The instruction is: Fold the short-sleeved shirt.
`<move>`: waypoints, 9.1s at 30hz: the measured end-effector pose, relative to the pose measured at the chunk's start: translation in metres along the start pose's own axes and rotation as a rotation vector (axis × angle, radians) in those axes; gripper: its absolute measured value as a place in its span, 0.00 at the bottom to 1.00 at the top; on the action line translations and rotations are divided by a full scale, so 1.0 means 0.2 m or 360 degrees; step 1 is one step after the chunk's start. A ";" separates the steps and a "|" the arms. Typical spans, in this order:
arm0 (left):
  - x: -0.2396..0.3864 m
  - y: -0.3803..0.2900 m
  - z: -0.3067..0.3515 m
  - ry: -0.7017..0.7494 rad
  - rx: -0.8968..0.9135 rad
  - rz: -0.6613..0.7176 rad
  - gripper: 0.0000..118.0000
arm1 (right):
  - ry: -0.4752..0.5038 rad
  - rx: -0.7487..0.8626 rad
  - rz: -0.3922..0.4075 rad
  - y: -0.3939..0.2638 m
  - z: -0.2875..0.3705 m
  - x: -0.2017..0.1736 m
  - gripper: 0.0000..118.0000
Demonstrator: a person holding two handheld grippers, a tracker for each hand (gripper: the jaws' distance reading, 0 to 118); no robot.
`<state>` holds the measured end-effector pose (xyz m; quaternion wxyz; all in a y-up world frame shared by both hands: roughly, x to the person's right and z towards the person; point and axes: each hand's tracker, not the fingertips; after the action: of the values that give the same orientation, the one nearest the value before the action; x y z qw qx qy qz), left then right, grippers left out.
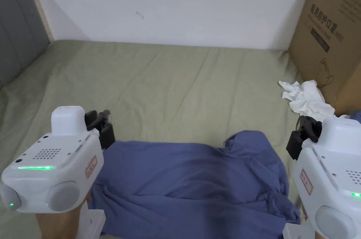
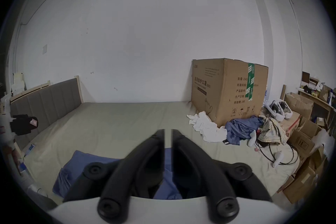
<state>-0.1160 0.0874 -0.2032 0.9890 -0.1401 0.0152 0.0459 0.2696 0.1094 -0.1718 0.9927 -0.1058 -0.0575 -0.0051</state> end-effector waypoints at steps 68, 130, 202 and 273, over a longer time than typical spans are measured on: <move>-0.31 -0.32 -1.20 -0.0121 -0.0955 -0.0014 0.07 | 0.0009 -0.1343 0.0048 -0.81 -1.80 0.31 0.72; -0.46 -0.35 -0.10 -0.0057 -0.0685 0.0314 1.00 | 0.0168 -0.0622 -0.0262 -0.32 -0.01 0.24 0.96; -0.90 -0.80 -0.45 -0.0456 -0.1320 0.0685 0.75 | 0.0089 -0.0252 0.0145 -0.18 -0.22 -0.23 0.02; 0.35 -0.37 -0.43 -0.0599 -0.1176 0.0384 1.00 | 0.0003 -0.0187 -0.0036 -0.13 -0.07 0.27 0.02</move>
<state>-0.0416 -0.0010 -0.2680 0.8454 -0.4712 -0.1668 0.1884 0.3243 0.0810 -0.1743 0.9847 -0.1634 -0.0572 -0.0200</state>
